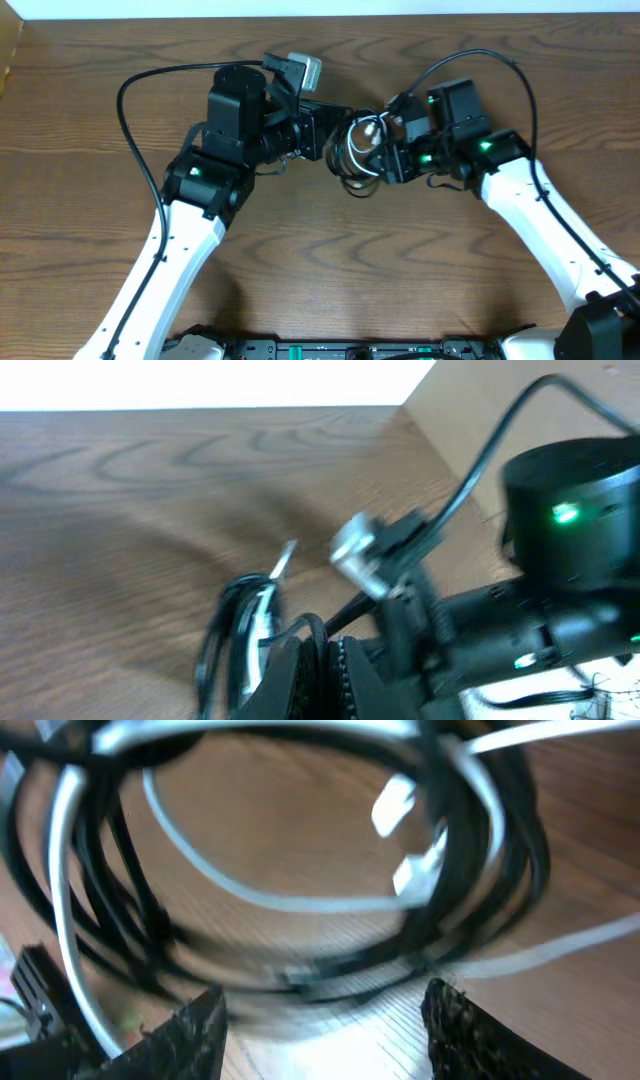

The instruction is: Untangle cables

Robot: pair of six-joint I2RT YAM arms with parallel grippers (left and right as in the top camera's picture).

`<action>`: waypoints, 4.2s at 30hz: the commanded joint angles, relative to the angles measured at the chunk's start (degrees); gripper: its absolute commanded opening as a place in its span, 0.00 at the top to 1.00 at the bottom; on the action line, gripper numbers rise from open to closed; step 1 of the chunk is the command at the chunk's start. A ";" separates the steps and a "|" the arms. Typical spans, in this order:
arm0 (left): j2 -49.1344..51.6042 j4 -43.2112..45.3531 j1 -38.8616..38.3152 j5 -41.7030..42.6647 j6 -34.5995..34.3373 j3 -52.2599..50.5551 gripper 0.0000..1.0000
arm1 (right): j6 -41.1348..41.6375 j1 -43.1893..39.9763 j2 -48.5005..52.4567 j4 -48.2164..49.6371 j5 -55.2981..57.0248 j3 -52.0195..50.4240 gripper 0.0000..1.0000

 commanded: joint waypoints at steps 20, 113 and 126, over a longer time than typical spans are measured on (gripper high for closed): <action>-4.44 1.75 -2.27 0.50 -1.33 0.55 0.92 | -12.31 3.85 -0.15 0.76 -9.81 -0.33 0.39; -3.43 -4.13 11.37 -22.08 -2.19 0.52 0.92 | 1.62 -15.61 -0.15 -14.25 18.36 -1.53 0.99; -3.43 -4.11 16.11 -8.96 -2.23 0.52 0.92 | -0.48 -23.78 -0.15 -15.30 10.82 -1.55 0.99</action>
